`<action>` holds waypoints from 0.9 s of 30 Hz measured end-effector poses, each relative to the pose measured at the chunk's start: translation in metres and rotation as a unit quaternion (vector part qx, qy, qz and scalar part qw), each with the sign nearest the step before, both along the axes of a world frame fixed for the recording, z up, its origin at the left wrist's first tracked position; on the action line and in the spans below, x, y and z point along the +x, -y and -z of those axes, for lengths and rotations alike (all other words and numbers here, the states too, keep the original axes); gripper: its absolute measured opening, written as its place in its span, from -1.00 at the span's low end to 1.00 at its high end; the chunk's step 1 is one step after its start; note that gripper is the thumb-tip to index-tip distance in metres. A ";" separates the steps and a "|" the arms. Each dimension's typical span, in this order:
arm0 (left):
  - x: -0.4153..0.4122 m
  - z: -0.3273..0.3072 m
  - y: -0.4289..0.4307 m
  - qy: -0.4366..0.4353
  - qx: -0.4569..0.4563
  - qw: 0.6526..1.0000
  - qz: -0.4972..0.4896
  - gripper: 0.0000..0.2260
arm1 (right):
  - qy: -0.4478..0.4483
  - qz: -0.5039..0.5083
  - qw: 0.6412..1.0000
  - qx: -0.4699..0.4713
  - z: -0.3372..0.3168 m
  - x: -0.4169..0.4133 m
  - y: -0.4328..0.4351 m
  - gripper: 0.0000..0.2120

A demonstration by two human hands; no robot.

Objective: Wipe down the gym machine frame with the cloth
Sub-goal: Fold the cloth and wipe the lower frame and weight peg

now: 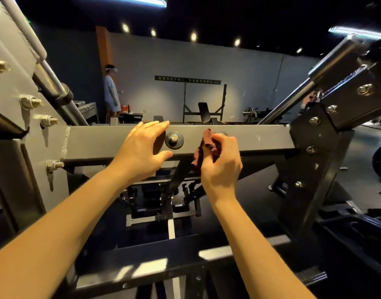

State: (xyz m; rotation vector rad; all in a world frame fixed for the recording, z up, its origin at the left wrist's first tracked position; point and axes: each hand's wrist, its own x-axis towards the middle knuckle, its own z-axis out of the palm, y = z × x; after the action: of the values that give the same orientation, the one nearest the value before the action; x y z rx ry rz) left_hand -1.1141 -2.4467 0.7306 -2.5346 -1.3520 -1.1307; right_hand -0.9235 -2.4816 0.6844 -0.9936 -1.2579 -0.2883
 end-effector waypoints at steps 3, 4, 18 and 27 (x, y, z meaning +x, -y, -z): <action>0.000 -0.001 0.002 0.000 0.004 1.000 0.005 -0.33 | 0.149 -0.079 0.985 -0.047 0.014 -0.034 0.016 -0.78; 0.000 -0.002 0.004 -0.003 0.002 1.000 0.002 -0.34 | 0.158 -0.093 0.981 -0.061 0.016 -0.030 0.021 -0.77; 0.118 -0.022 -0.015 -0.096 0.032 0.995 0.025 -0.20 | -0.072 0.165 0.972 -0.149 -0.038 0.164 -0.005 -0.71; 0.122 -0.009 -0.030 -0.082 0.037 0.996 0.027 -0.23 | 0.165 0.093 0.979 -0.072 -0.018 0.085 -0.015 -0.78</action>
State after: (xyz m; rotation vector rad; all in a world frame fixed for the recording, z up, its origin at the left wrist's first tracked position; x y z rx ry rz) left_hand -0.9926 -2.4168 0.7401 -2.5610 -1.1885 -0.9369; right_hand -0.8382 -2.4661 0.7024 -1.2254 -1.5034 -0.5301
